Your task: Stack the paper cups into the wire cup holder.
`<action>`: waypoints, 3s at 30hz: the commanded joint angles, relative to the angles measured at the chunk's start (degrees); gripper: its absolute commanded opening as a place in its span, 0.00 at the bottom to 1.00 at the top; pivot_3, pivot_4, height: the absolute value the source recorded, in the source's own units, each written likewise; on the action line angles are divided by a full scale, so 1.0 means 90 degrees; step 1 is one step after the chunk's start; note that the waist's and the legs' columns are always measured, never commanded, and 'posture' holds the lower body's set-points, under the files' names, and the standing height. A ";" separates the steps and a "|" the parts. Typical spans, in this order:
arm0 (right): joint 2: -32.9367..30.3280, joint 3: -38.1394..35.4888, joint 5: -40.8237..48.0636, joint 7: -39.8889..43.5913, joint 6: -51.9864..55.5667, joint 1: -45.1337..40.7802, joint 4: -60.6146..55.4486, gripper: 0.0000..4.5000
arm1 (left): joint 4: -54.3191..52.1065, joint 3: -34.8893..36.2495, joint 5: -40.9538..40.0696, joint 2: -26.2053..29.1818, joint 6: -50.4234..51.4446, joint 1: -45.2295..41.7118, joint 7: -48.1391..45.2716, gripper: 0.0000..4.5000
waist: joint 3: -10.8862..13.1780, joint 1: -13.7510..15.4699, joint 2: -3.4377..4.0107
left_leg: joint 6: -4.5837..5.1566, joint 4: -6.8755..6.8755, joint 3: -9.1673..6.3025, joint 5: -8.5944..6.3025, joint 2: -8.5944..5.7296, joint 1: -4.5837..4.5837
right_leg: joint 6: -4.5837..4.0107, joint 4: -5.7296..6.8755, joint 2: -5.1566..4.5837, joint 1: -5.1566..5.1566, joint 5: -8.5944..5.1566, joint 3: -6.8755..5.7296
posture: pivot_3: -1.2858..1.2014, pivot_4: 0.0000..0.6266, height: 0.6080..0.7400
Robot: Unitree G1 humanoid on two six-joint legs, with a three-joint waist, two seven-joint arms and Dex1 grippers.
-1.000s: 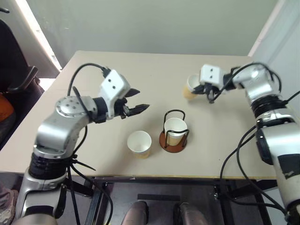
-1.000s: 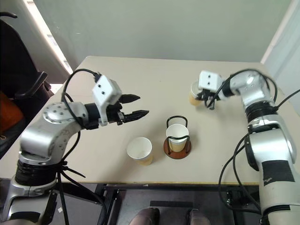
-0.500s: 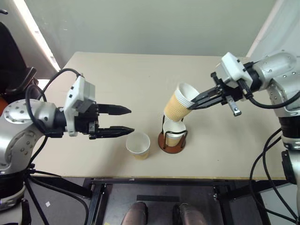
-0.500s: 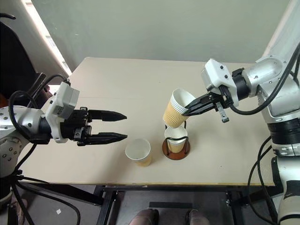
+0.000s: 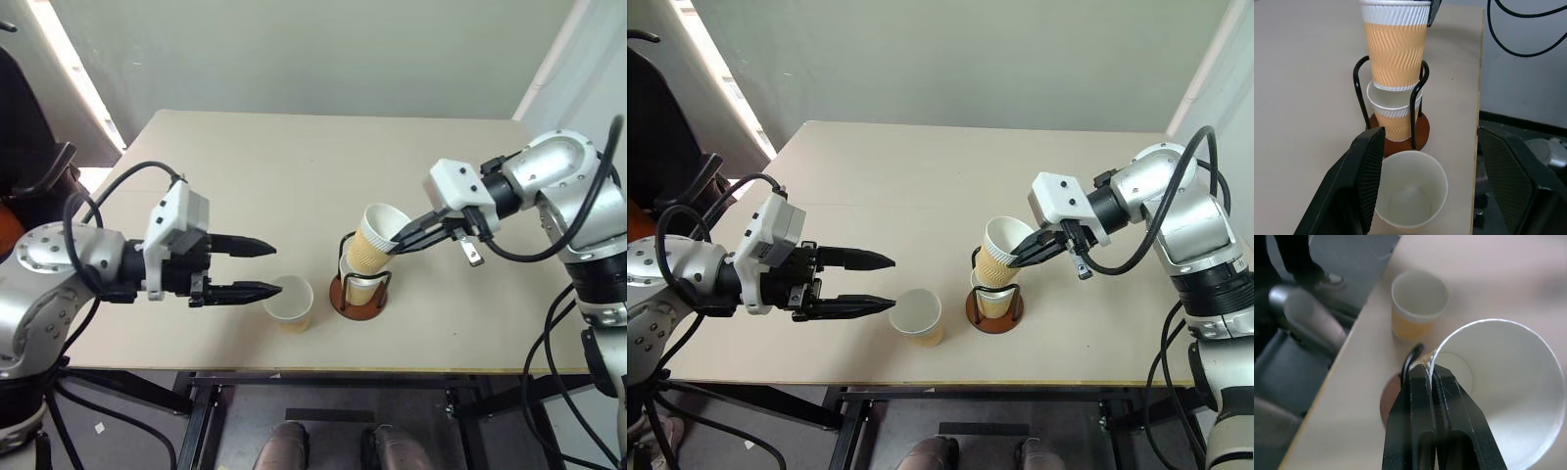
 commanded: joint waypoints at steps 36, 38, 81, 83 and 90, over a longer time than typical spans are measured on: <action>-0.0261 -0.2157 0.2677 -0.1067 0.2892 0.1115 -0.2275 0.97 | 0.2426 -0.2997 0.2820 -0.0293 -0.1884 -0.1930 -0.1195 0.72 | -0.0004 0.0059 -0.0009 | -0.0073 0.0001 -0.0001 0.0021 -0.0006 -0.0018 | 0.0011 -0.0017 -0.0003 0.0000 -0.0012 0.0001 | 0.52 0.24 1.00; -0.0240 -0.2188 0.2771 -0.1487 0.3102 0.1357 -0.2567 0.97 | 0.2647 -0.3244 0.3069 -0.0395 -0.2047 -0.2095 -0.1359 0.72 | -0.0004 0.0038 -0.0008 | -0.0074 0.0003 0.0001 0.0020 -0.0006 -0.0019 | 0.0022 -0.0017 -0.0003 0.0000 -0.0015 0.0002 | 0.52 0.24 1.00; -0.1620 -0.4171 0.4260 -0.2947 0.3182 0.2922 -0.2511 0.97 | 0.6202 -0.3128 0.2856 -0.3089 -0.4022 -0.6134 -0.2852 0.01 | -0.0003 0.0170 -0.0009 | 0.0035 0.0114 0.0011 -0.0021 -0.0049 -0.0094 | 0.0238 -0.0032 -0.0040 0.0003 0.0026 0.0024 | 0.52 0.24 1.00; -0.1688 -0.4296 0.4265 -0.3045 0.3190 0.3097 -0.2628 0.97 | 0.6372 -0.3525 0.2931 -0.3199 -0.4306 -0.6139 -0.2852 0.01 | -0.0004 0.0189 -0.0009 | 0.0039 0.0118 0.0012 -0.0024 -0.0050 -0.0101 | 0.0249 -0.0034 -0.0040 0.0002 0.0024 0.0024 | 0.52 0.24 1.00; -0.1721 -0.4537 0.4373 -0.3322 0.3226 0.3452 -0.2912 0.97 | 0.6398 -0.4031 0.2606 -0.3338 -0.4463 -0.6147 -0.2852 0.01 | -0.0004 0.0206 -0.0009 | 0.0048 0.0158 0.0015 -0.0052 -0.0059 -0.0124 | 0.0282 -0.0034 -0.0041 0.0002 0.0011 0.0024 | 0.52 0.24 1.00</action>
